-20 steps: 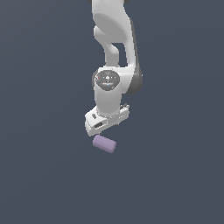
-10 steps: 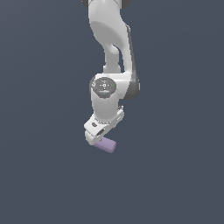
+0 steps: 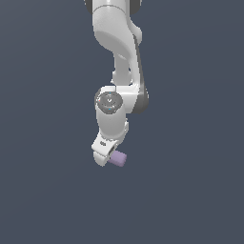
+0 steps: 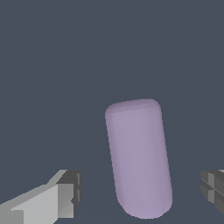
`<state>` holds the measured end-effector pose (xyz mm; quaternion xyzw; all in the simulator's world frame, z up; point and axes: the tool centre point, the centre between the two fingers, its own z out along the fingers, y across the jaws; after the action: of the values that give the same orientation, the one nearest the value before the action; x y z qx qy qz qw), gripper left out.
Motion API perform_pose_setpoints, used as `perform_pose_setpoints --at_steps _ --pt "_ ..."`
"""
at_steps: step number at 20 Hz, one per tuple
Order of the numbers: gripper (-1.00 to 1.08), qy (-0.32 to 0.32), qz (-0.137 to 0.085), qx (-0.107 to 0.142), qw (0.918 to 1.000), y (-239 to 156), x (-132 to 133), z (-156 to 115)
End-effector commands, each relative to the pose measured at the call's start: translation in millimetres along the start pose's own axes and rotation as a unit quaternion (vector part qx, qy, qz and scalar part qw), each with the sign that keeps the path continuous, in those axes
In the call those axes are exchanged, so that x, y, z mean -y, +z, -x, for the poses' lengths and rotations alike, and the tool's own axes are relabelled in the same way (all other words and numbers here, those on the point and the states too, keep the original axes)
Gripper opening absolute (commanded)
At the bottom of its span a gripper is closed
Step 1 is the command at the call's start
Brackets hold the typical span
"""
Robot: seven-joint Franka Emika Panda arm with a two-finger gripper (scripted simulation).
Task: Pick up the object and move it to a goal position.
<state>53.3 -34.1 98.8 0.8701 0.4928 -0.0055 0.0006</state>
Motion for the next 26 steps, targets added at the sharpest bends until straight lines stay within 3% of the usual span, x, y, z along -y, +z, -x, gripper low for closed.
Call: perform_pose_setpoints --at_steps 1,9,17,26 --pt "1.0 -0.024 0.001 -0.002 0.9997 2.8 -3.2 -0.1" --pt "1.0 -0.065 0.002 -0.005 0.9979 8.0 -9.0 0.2" --pt "1.0 -0.068 0.002 -0.005 0.9977 12.0 -9.5 0.6" --pt "1.0 -0.07 0.003 -0.005 0.9975 52.5 -8.6 0.5"
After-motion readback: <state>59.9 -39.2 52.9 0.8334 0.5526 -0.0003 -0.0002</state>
